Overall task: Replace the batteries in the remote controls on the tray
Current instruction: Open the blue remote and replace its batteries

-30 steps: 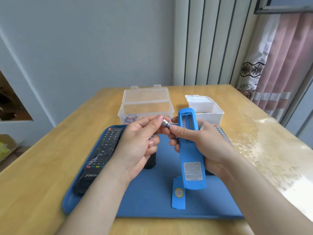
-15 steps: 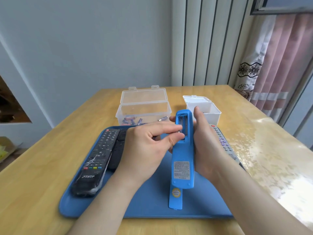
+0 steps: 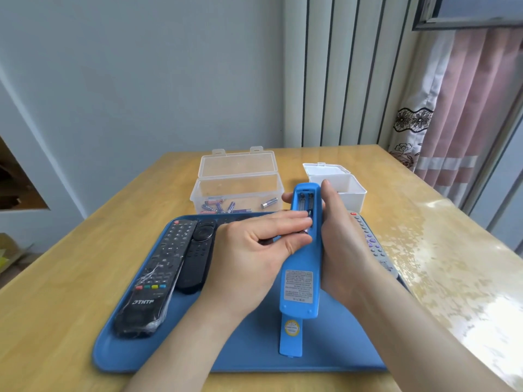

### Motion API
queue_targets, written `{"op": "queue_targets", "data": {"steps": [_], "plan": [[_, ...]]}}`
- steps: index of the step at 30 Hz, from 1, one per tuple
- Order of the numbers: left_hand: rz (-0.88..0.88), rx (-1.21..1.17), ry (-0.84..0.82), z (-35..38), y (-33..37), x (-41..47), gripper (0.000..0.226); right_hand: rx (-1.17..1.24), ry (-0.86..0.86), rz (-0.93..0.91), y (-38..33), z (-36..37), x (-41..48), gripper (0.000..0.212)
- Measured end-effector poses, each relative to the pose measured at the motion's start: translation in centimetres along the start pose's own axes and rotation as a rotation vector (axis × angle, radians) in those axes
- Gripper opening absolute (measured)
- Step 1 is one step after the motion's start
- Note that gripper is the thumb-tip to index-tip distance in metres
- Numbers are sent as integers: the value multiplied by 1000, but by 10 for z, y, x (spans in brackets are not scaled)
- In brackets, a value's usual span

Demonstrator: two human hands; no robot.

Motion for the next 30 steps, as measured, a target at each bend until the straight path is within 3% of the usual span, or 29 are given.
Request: {"op": "queue_targets", "data": {"steps": [13,18,21,24,30], "plan": [[-67,36,57,-7,3,4,27,4,14,-20,12,10,-4,49],[-117,-113,77,-12,3,7,27,-29,-4,-35,12,20,-9,50],[-67,-112,94,-10,11,6,45,-125,-55,-72,12,25,-11,60],[-108,-262,169,-10,9,6,71,-184,-92,-89,12,29,-13,55],[-365,-349,108,-11,1,4,42,-237,-127,-33,13,31,-19,47]]}}
Point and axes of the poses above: each hand's wrist, its own x-axis towards the middle knuckle, its own z-axis out of the palm, y = z × x, the point moved 3 cm from there along x, towards the middle knuckle
